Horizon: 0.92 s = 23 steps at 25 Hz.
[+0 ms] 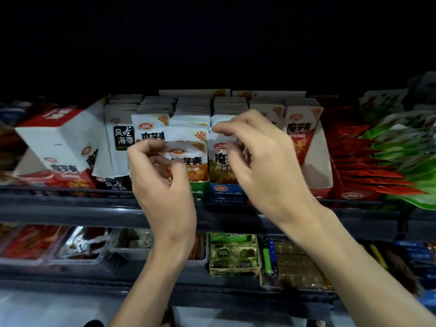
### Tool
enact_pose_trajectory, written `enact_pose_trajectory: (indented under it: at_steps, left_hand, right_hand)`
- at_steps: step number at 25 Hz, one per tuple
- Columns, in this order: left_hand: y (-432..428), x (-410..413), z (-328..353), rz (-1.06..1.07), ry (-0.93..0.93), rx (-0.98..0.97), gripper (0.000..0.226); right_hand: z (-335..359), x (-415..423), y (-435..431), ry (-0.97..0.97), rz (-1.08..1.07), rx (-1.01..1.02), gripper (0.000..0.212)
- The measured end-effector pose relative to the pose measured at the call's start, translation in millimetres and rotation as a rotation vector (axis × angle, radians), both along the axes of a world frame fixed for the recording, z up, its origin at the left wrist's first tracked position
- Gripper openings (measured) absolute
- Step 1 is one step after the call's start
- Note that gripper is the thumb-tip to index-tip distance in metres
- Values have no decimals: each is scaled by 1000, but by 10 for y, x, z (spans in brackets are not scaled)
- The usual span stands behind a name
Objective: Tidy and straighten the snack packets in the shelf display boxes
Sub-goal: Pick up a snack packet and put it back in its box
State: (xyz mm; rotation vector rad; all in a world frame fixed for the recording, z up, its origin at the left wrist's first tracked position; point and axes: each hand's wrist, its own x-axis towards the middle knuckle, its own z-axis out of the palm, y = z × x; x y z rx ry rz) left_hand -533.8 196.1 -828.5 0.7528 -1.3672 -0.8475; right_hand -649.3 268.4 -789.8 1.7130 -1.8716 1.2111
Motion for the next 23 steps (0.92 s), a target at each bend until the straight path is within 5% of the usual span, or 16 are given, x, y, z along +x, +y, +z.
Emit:
enact_pose_trajectory:
  at_steps: [4,11,23]
  left_hand:
    - [-202,93,-73,-24,-78,201,40]
    - [-276,178,-101,-43,-259,217,38]
    - [-88,183,2,-156,-19,-56,9]
  right_hand:
    - [-88,150,-204,-76,18,190,35]
    - [-187,219,-378,-196,9,239,3]
    - [293,135,-97,-554,210,-359,5]
